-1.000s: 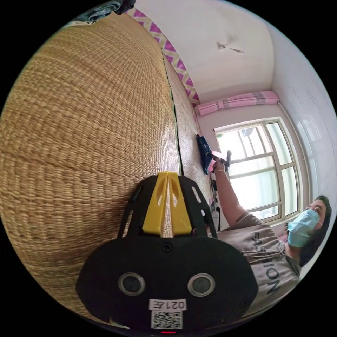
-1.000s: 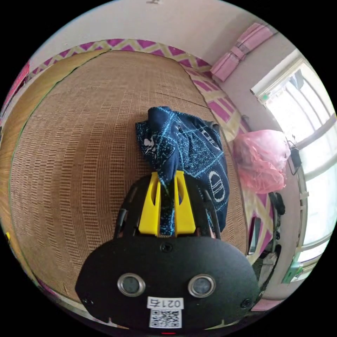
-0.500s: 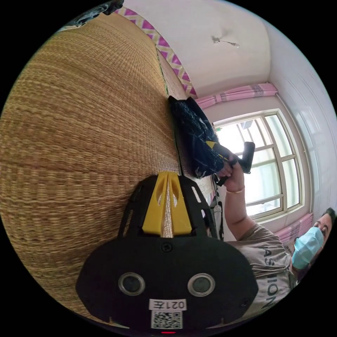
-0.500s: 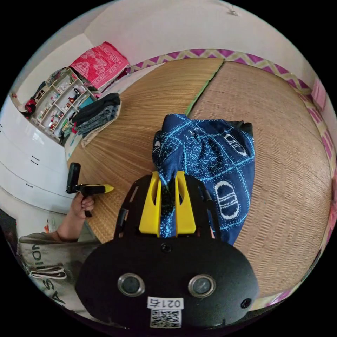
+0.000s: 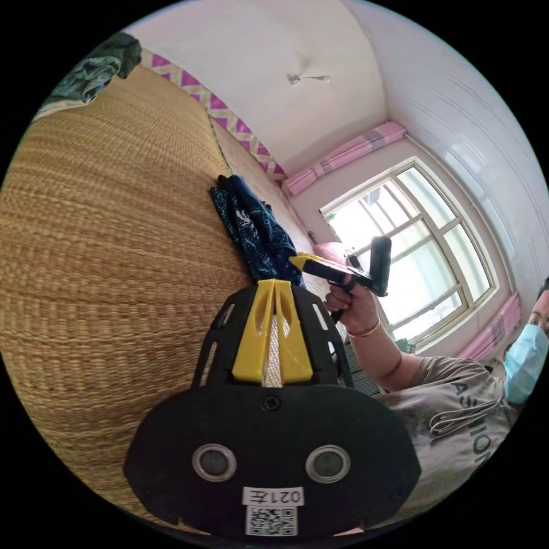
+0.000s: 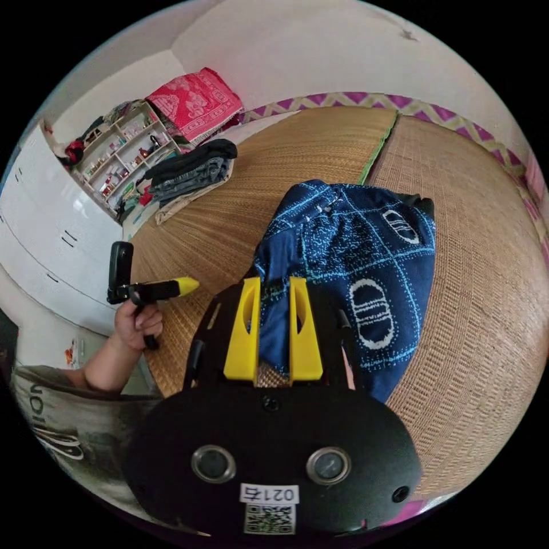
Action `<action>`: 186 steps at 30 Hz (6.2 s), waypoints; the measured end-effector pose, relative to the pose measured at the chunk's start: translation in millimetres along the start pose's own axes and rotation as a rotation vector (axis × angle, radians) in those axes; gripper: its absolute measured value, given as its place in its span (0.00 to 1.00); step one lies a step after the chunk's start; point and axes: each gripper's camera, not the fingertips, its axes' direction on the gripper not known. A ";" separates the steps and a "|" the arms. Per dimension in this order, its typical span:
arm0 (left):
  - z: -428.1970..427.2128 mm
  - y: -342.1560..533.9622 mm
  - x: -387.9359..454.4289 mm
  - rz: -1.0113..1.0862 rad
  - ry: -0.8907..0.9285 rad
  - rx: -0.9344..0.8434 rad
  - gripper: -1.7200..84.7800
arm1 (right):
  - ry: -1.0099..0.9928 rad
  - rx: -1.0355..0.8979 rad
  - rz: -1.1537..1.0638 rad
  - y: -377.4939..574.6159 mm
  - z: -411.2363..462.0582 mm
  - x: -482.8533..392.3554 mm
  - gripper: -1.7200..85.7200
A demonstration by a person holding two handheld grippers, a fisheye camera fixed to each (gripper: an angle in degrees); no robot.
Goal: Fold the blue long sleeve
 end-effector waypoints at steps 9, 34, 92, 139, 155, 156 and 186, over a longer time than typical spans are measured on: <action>-21.8 -5.8 -0.4 0.081 0.053 0.014 0.08 | 0.124 0.026 -0.177 23.5 -21.8 -91.3 0.10; -53.3 -69.3 -3.6 0.040 0.028 0.019 0.01 | -0.100 0.479 0.266 213.2 -221.7 147.1 0.01; 65.1 -413.0 2.3 0.186 -0.326 -0.358 0.13 | -0.044 0.105 0.386 326.3 31.2 541.6 0.15; -273.5 -61.9 119.5 0.528 -0.161 -0.246 0.07 | -0.088 0.020 0.009 492.3 -203.2 126.1 0.14; -153.0 -214.1 117.4 0.319 -0.420 -0.222 0.01 | 0.414 0.058 -0.537 101.6 -22.3 -61.7 0.03; -154.6 -214.4 117.3 0.312 -0.438 -0.218 0.01 | 0.401 0.067 -0.545 91.5 -13.9 -66.0 0.04; -159.0 -318.4 195.9 0.341 -0.467 -0.269 0.01 | -0.139 0.250 -0.006 40.6 -53.8 249.6 0.03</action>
